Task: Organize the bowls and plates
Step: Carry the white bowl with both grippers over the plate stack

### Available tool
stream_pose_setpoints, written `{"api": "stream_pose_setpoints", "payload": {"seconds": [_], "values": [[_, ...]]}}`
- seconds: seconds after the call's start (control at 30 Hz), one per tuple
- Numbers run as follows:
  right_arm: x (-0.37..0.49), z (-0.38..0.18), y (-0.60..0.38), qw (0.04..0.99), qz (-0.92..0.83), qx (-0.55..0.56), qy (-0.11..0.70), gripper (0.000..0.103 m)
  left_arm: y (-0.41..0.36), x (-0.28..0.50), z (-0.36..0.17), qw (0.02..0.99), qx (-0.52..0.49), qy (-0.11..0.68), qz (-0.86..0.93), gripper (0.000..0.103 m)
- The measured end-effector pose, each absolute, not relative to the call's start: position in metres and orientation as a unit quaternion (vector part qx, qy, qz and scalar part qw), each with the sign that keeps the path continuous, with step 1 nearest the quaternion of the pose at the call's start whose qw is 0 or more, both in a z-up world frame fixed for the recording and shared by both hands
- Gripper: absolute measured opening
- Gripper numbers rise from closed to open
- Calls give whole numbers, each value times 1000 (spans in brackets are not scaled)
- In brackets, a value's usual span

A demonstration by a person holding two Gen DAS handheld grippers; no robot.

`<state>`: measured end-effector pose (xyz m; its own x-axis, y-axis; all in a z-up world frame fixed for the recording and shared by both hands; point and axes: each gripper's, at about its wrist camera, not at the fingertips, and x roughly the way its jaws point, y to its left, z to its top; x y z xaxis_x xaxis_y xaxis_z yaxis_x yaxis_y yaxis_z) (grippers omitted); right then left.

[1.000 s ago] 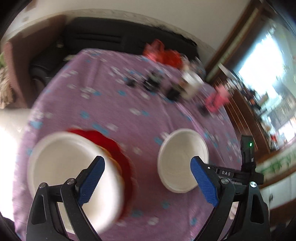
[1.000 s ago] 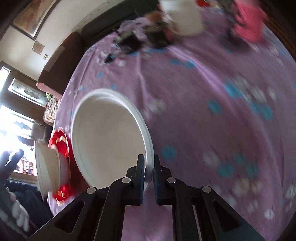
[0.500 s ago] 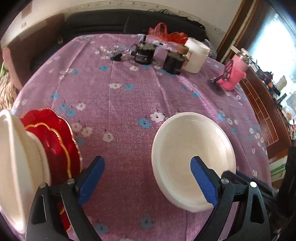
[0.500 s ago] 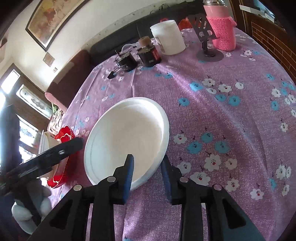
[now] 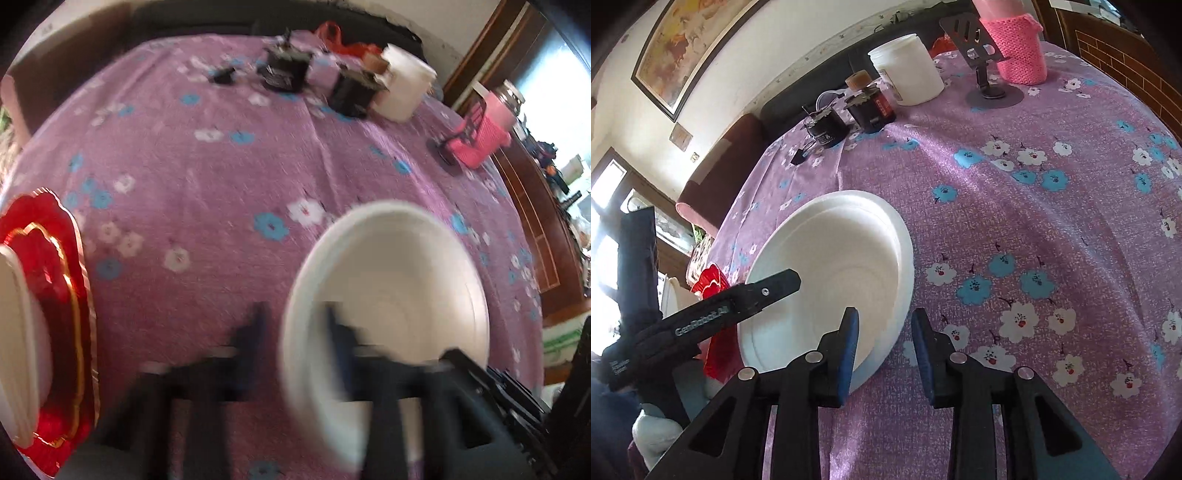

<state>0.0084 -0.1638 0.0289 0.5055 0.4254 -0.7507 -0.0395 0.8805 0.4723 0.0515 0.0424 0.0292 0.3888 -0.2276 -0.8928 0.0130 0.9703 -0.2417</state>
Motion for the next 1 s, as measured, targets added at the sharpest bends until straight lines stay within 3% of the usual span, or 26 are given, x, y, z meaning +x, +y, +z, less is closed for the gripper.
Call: {"api": "stream_pose_setpoints", "payload": {"seconds": [0.03,0.57,1.0], "values": [[8,29,-163,846,138,199,476,15,42,48,30,829,-95,547,-68,13],[-85,92,-125,879,209,207,376,14,89,-102,116,909,-114,400,-22,19],[-123,121,-79,882,255,211,334,14,124,-147,154,938,-101,331,22,19]]}}
